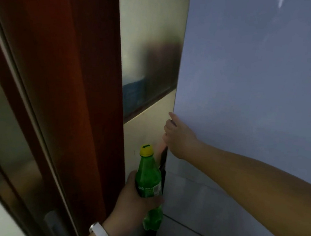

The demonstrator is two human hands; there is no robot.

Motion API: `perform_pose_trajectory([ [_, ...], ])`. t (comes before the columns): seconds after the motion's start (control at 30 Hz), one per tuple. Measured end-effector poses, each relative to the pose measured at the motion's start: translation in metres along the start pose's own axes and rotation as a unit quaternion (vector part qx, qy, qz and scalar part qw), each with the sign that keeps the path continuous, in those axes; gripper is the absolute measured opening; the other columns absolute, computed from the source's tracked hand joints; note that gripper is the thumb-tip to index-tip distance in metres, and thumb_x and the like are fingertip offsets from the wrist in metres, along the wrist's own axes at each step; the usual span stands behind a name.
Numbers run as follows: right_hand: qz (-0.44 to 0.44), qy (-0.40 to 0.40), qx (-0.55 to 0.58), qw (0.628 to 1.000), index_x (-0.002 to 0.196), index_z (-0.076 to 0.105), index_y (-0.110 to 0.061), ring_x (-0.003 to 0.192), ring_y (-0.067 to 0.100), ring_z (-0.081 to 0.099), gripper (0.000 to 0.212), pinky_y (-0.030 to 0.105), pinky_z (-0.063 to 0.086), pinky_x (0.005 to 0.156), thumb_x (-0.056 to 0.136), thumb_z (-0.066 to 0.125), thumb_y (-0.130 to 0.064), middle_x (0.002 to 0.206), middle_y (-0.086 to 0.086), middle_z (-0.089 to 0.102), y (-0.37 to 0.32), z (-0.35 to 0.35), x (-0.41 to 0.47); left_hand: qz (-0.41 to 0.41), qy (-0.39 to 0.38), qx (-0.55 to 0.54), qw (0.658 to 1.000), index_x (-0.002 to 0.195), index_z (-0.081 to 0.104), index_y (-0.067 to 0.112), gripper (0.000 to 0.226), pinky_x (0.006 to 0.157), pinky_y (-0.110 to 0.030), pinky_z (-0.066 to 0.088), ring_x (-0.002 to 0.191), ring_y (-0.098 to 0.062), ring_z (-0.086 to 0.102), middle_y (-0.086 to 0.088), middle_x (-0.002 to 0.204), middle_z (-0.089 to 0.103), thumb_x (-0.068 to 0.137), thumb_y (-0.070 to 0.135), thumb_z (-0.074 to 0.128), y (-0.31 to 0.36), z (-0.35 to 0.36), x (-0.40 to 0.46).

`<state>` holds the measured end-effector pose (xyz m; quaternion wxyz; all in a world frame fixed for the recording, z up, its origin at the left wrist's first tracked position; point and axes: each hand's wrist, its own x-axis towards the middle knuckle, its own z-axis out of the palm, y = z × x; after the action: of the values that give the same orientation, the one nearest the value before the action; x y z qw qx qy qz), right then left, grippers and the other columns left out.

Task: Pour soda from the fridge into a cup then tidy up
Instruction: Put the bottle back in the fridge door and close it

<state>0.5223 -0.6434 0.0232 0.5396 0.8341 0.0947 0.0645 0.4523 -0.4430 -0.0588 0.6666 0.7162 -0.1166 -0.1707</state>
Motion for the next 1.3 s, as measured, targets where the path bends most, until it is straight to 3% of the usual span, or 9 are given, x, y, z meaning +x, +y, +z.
perform_pose_trajectory([
  [0.33,0.000,0.092,0.067,0.993,0.116,0.063,-0.012,0.127,0.036,0.039,0.031,0.052,-0.013,0.112,0.095,0.043,-0.024,0.123,0.015,0.057,-0.015,-0.020,-0.035,0.047,0.041,0.033,0.997,0.105,0.052,0.035,0.065,0.059,-0.009,0.049,0.087,-0.001,0.065,0.005,0.104,0.068,0.065,-0.002,0.087,0.010,-0.011,-0.026],
  [0.5,0.006,0.146,0.079,0.986,0.099,0.069,-0.015,0.115,0.032,0.051,0.024,0.051,0.001,0.116,0.085,0.052,-0.024,0.103,0.009,0.064,-0.030,-0.033,-0.056,0.068,0.027,0.061,0.995,0.107,0.051,0.035,0.064,0.059,-0.010,0.050,0.083,0.001,0.066,0.007,0.103,0.068,0.066,0.003,0.088,0.012,-0.016,-0.043],
  [0.63,0.011,0.162,0.056,0.985,0.103,0.069,-0.014,0.119,0.033,0.050,0.035,0.053,0.001,0.115,0.087,0.038,-0.019,0.106,0.009,0.064,-0.043,-0.044,-0.071,0.095,-0.019,0.079,0.992,0.111,0.052,0.034,0.066,0.071,-0.025,0.056,0.087,-0.002,0.068,0.006,0.104,0.069,0.064,0.004,0.089,0.012,-0.022,-0.051],
  [0.8,0.036,0.086,0.051,0.994,0.109,0.067,-0.015,0.124,0.037,0.044,0.028,0.055,-0.003,0.114,0.086,0.053,-0.024,0.118,0.014,0.062,-0.058,-0.065,-0.083,0.120,-0.052,0.081,0.988,0.108,0.054,0.032,0.064,0.077,-0.038,0.059,0.090,-0.012,0.069,0.004,0.100,0.070,0.060,0.010,0.091,0.017,-0.039,-0.060],
  [0.9,0.064,0.092,0.059,0.992,0.095,0.071,-0.013,0.115,0.036,0.049,0.022,0.054,0.008,0.116,0.077,0.068,-0.025,0.104,0.013,0.065,-0.063,-0.078,-0.093,0.129,-0.067,0.087,0.986,0.107,0.054,0.031,0.061,0.073,-0.034,0.059,0.084,-0.008,0.068,0.004,0.099,0.069,0.062,0.010,0.091,0.018,-0.053,-0.066],
  [1.03,0.095,0.154,0.081,0.980,0.083,0.068,-0.013,0.108,0.036,0.052,0.012,0.054,0.025,0.114,0.081,0.056,-0.015,0.092,0.014,0.064,-0.075,-0.091,-0.111,0.132,-0.061,0.083,0.986,0.103,0.054,0.030,0.059,0.069,-0.032,0.057,0.083,-0.011,0.068,0.003,0.097,0.069,0.061,0.010,0.091,0.015,-0.070,-0.081],
  [1.1,0.117,0.179,0.091,0.973,0.087,0.068,-0.011,0.114,0.037,0.052,0.021,0.058,0.023,0.113,0.084,0.048,-0.012,0.099,0.017,0.064,-0.086,-0.099,-0.125,0.131,-0.070,0.083,0.985,0.101,0.054,0.031,0.059,0.066,-0.027,0.053,0.083,-0.010,0.067,0.005,0.095,0.068,0.060,0.011,0.091,0.013,-0.080,-0.090],
  [1.2,0.119,0.153,0.096,0.976,0.104,0.070,-0.012,0.126,0.036,0.048,0.026,0.063,0.017,0.110,0.081,0.058,-0.016,0.121,0.018,0.063,-0.097,-0.109,-0.149,0.131,-0.078,0.080,0.985,0.100,0.053,0.030,0.057,0.064,-0.023,0.049,0.084,-0.010,0.066,0.005,0.095,0.067,0.062,0.008,0.090,0.008,-0.088,-0.097],
  [1.3,0.121,0.143,0.105,0.977,0.108,0.067,-0.010,0.130,0.036,0.044,0.034,0.065,0.019,0.109,0.083,0.045,-0.012,0.127,0.019,0.059,-0.103,-0.125,-0.174,0.135,-0.091,0.084,0.983,0.103,0.053,0.028,0.057,0.067,-0.024,0.050,0.086,-0.011,0.065,0.004,0.097,0.067,0.063,0.007,0.089,0.002,-0.091,-0.104],
])
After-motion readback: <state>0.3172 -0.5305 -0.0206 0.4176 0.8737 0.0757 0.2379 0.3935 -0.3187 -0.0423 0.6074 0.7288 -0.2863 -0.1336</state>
